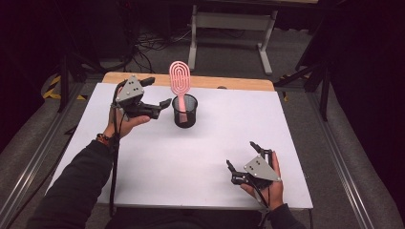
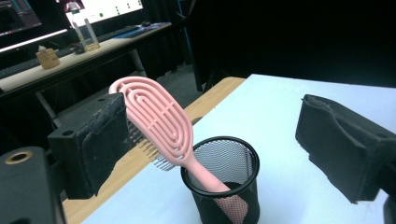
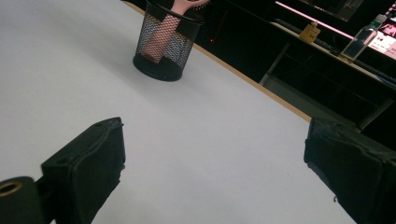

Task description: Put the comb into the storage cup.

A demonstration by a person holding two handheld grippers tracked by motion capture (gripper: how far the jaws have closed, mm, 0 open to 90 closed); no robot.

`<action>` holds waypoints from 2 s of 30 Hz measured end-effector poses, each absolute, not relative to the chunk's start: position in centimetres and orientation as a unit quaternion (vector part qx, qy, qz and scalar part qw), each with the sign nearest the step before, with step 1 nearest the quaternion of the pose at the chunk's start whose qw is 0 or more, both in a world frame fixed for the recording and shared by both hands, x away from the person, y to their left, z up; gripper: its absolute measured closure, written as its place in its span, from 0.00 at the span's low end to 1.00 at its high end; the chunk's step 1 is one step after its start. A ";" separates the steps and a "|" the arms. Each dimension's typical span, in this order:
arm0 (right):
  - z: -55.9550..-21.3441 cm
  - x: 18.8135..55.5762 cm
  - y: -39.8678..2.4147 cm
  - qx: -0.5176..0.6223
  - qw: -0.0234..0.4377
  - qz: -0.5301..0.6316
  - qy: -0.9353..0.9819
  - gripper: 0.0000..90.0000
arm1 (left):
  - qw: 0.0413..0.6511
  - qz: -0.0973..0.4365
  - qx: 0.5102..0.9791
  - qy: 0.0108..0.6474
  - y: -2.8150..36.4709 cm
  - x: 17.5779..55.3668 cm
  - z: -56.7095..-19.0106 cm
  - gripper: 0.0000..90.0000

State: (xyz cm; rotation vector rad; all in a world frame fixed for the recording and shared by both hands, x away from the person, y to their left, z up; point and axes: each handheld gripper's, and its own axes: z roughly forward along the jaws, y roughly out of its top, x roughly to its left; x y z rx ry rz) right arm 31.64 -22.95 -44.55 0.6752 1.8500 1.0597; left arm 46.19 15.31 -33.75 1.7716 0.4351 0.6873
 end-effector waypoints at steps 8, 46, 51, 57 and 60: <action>-44.5 31.6 -23.0 0.272 0.437 0.426 0.744 0.07 | 0.563 0.284 0.757 0.171 15.5 45.0 -34.1 0.09; -44.3 31.3 -23.0 0.272 0.453 0.438 0.727 0.08 | 0.543 0.303 0.773 0.127 17.4 39.9 -36.8 0.08; -44.2 31.2 -23.1 0.274 0.454 0.441 0.724 0.08 | 0.541 0.299 0.776 0.124 17.5 39.4 -37.4 0.08; -44.2 31.2 -23.0 0.272 0.455 0.440 0.725 0.08 | 0.541 0.298 0.777 0.120 17.6 38.7 -38.1 0.08; -44.2 31.2 -23.0 0.274 0.455 0.441 0.723 0.08 | 0.542 0.292 0.779 0.120 17.7 38.3 -38.3 0.08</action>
